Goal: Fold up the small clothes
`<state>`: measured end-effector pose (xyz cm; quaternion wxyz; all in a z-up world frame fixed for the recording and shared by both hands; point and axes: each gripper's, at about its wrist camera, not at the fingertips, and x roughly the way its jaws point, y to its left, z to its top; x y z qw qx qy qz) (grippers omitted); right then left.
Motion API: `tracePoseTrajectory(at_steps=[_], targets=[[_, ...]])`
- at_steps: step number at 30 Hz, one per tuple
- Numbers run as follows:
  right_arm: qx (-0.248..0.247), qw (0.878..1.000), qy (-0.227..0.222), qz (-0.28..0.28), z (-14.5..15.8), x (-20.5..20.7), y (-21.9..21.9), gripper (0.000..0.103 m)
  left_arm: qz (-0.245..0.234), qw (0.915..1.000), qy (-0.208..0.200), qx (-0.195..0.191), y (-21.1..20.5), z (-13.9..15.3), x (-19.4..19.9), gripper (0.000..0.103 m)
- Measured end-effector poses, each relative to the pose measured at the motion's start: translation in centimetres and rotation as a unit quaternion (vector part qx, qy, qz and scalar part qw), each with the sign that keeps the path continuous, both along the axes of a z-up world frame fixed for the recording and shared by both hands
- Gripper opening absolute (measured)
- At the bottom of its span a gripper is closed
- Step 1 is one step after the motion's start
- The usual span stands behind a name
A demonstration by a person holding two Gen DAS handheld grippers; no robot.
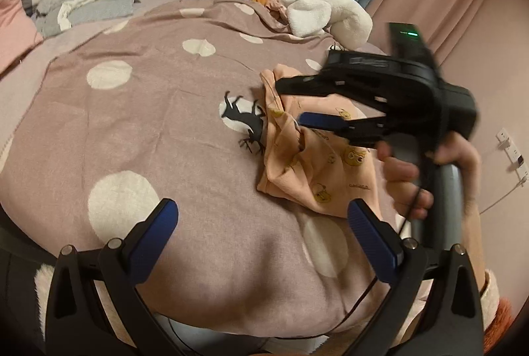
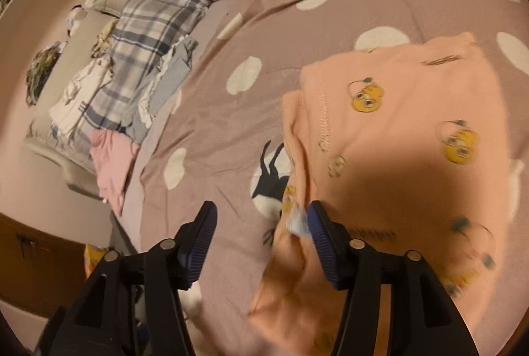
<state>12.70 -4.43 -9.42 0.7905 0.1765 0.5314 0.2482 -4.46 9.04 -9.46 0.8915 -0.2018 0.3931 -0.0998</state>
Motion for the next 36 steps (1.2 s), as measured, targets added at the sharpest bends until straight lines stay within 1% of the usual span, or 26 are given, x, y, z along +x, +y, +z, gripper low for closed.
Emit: tracePoseTrajectory(at_steps=[2,6,8,10,15,17,18,21,25,27,28,29,30,33,35,36], targets=[[0.001,1.000,-0.010,-0.004,0.8,-1.4,-1.1,0.071,0.001,1.0000,0.004,-0.006,-0.2,-0.3,-0.2,0.102],[-0.009,0.999,-0.036,-0.025,1.8,-4.1,-3.3,0.073,0.004,0.9999,0.006,-0.011,-0.7,-0.3,-0.6,0.102],[-0.018,0.998,-0.053,-0.043,2.3,-5.6,-4.5,0.081,0.003,0.9999,0.003,-0.013,-0.8,-0.1,-0.9,0.102],[-0.033,0.996,-0.061,-0.062,2.5,-7.2,-5.9,0.087,0.004,0.9999,0.003,-0.014,-0.9,0.0,-1.1,0.102],[-0.071,0.991,-0.072,-0.088,2.2,-9.5,-8.3,0.091,0.008,0.9998,0.004,-0.018,-1.0,0.2,-1.2,0.102],[-0.071,0.990,-0.072,-0.095,1.9,-10.0,-9.2,0.094,0.005,1.0000,0.001,-0.008,-1.0,0.5,-1.0,0.102],[-0.064,0.991,-0.069,-0.099,1.7,-10.3,-9.8,0.094,0.001,1.0000,0.001,-0.006,-0.9,0.6,-0.7,0.102],[-0.048,0.991,-0.053,-0.110,1.0,-10.5,-11.2,0.095,-0.008,0.9998,0.008,-0.018,-0.1,0.4,0.4,0.102],[-0.038,0.990,-0.042,-0.130,0.4,-10.7,-12.6,0.095,-0.001,0.9986,0.013,-0.051,1.3,0.4,2.3,0.102],[-0.036,0.989,-0.038,-0.135,0.3,-10.6,-13.0,0.095,-0.015,0.9971,0.018,-0.072,1.6,0.5,3.6,0.102],[-0.037,0.989,-0.037,-0.136,0.2,-10.5,-13.2,0.095,-0.031,0.9956,0.024,-0.085,1.6,0.5,4.6,0.102],[-0.038,0.989,-0.036,-0.136,0.2,-10.3,-13.3,0.095,-0.037,0.9949,0.027,-0.090,1.5,0.6,5.2,0.102],[-0.040,0.989,-0.037,-0.137,0.2,-10.1,-13.4,0.095,-0.041,0.9946,0.031,-0.090,1.3,0.7,6.1,0.103],[-0.040,0.988,-0.048,-0.138,0.4,-9.2,-13.6,0.095,-0.056,0.9948,0.026,-0.081,0.4,1.0,8.1,0.102],[-0.033,0.989,-0.042,-0.137,0.2,-8.4,-13.8,0.095,-0.069,0.9949,0.026,-0.070,-0.4,0.9,9.4,0.103],[-0.030,0.989,-0.035,-0.138,0.0,-7.7,-13.8,0.095,-0.075,0.9951,0.030,-0.057,-1.0,0.7,10.1,0.102]])
